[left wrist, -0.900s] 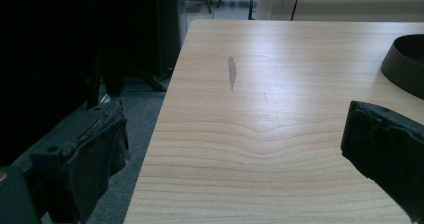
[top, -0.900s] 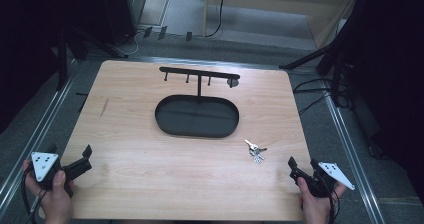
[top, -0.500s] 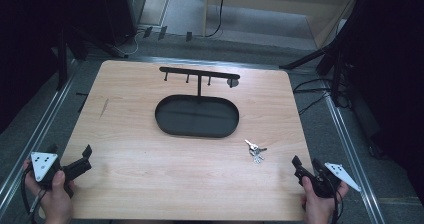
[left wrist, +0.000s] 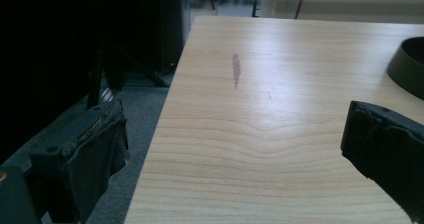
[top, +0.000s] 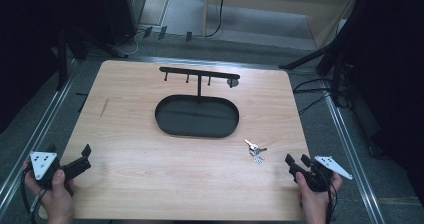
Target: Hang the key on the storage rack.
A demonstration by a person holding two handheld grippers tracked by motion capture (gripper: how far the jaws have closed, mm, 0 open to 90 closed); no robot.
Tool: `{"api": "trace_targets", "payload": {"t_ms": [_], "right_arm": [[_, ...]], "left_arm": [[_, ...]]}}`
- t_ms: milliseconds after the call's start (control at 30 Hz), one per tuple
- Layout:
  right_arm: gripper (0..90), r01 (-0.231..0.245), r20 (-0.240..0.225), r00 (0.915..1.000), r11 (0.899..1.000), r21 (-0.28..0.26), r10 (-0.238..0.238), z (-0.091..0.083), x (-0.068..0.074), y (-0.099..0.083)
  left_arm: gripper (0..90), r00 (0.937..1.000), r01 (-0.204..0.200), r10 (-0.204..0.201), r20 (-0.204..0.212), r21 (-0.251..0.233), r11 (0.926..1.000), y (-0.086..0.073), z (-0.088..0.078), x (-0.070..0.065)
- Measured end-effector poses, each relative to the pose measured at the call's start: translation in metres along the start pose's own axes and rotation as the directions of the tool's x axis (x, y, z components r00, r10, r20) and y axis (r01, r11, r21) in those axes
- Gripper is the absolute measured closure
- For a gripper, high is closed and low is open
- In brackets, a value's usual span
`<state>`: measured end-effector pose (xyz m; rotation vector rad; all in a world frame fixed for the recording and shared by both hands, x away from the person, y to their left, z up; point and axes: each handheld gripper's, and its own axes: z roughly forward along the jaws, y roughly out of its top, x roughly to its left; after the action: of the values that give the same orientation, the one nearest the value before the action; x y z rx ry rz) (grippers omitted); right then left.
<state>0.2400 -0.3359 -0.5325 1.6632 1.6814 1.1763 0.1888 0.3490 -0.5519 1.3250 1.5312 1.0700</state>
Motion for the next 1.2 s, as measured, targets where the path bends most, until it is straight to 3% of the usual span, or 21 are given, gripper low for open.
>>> {"api": "trace_targets", "payload": {"t_ms": [33,67,200,333,400,467,600,633,667,700,733,867,933,1000,1033,1067,1100,1133,1167,1200], "right_arm": [[36.1,0.007,0.002,1.0000,1.000,0.008,-0.007,0.001,0.002,0.003],[36.1,0.007,0.002,1.0000,1.000,0.008,-0.007,0.001,0.002,0.003],[42.0,0.052,0.004,0.9987,0.998,0.038,-0.052,0.002,0.016,0.017],[45.5,0.099,0.016,0.9948,0.991,0.086,-0.100,0.006,0.030,0.033],[46.2,0.113,0.043,0.9918,0.983,0.145,-0.121,0.011,0.038,0.044],[46.0,0.122,0.045,0.9905,0.980,0.155,-0.130,0.013,0.041,0.048],[46.6,0.156,-0.001,0.9871,0.961,0.227,-0.160,0.024,0.053,0.064],[46.6,0.156,-0.001,0.9871,0.961,0.227,-0.160,0.024,0.053,0.064],[46.6,0.172,-0.016,0.9847,0.953,0.248,-0.173,0.028,0.056,0.067],[47.2,0.200,-0.017,0.9788,0.931,0.306,-0.204,0.038,0.064,0.074],[47.2,0.200,-0.017,0.9788,0.931,0.306,-0.204,0.038,0.064,0.074],[47.6,0.219,-0.031,0.9741,0.901,0.374,-0.224,0.053,0.082,0.088],[48.2,0.239,-0.039,0.9688,0.881,0.408,-0.245,0.059,0.092,0.094],[48.7,0.256,-0.040,0.9627,0.855,0.451,-0.268,0.066,0.101,0.097],[49.1,0.259,-0.025,0.9586,0.831,0.493,-0.284,0.072,0.108,0.099],[49.1,0.259,-0.025,0.9586,0.831,0.493,-0.284,0.072,0.108,0.099],[49.2,0.252,-0.022,0.9593,0.819,0.516,-0.282,0.075,0.110,0.099],[49.2,0.250,-0.017,0.9570,0.792,0.557,-0.289,0.080,0.113,0.098],[49.2,0.250,-0.017,0.9570,0.792,0.557,-0.289,0.080,0.113,0.098],[49.1,0.247,-0.018,0.9569,0.777,0.579,-0.290,0.083,0.113,0.098]], "left_arm": [[0.0,0.9997,-0.002,0.002,-0.025,-0.002,1.0000,0.000,0.000,-0.001],[0.0,0.9997,-0.002,0.002,-0.025,-0.002,1.0000,0.000,0.000,-0.001],[0.0,0.9971,-0.068,0.068,-0.034,0.004,0.9977,0.000,0.001,-0.008],[0.0,0.9981,-0.049,0.049,-0.037,0.001,0.9988,0.000,0.001,-0.005],[0.0,0.9991,-0.029,0.029,-0.032,0.004,0.9996,0.000,0.001,-0.003],[0.0,0.9994,-0.022,0.023,-0.027,0.008,0.9997,0.001,0.002,-0.002],[0.0,0.9997,-0.017,0.017,-0.015,0.011,0.9998,0.001,0.001,-0.001],[0.0,0.9997,-0.018,0.018,-0.014,0.011,0.9998,0.001,0.002,-0.001],[0.0,0.9997,-0.021,0.021,-0.015,0.011,0.9997,0.001,0.002,-0.001],[0.0,0.9994,-0.030,0.030,-0.017,0.015,0.9995,0.001,0.002,-0.002],[0.0,0.9993,-0.032,0.032,-0.020,0.016,0.9994,0.001,0.002,-0.002],[0.0,0.9995,-0.025,0.025,-0.017,0.018,0.9995,0.001,0.002,-0.002],[0.0,0.9997,-0.016,0.017,-0.020,0.025,0.9996,0.001,0.002,-0.001],[0.0,0.9997,-0.015,0.015,-0.020,0.030,0.9994,0.001,0.003,-0.001],[0.0,0.9997,-0.015,0.016,-0.019,0.030,0.9994,0.001,0.003,-0.001],[0.0,0.9997,-0.018,0.018,-0.019,0.030,0.9994,0.001,0.003,-0.001],[0.0,0.9996,-0.019,0.019,-0.019,0.030,0.9994,0.001,0.003,-0.001],[0.0,0.9996,-0.018,0.019,-0.019,0.031,0.9994,0.001,0.003,-0.001],[0.0,0.9997,-0.016,0.016,-0.018,0.031,0.9994,0.001,0.003,-0.001],[0.0,0.9998,-0.011,0.011,-0.016,0.032,0.9994,0.001,0.003,0.000]]}}
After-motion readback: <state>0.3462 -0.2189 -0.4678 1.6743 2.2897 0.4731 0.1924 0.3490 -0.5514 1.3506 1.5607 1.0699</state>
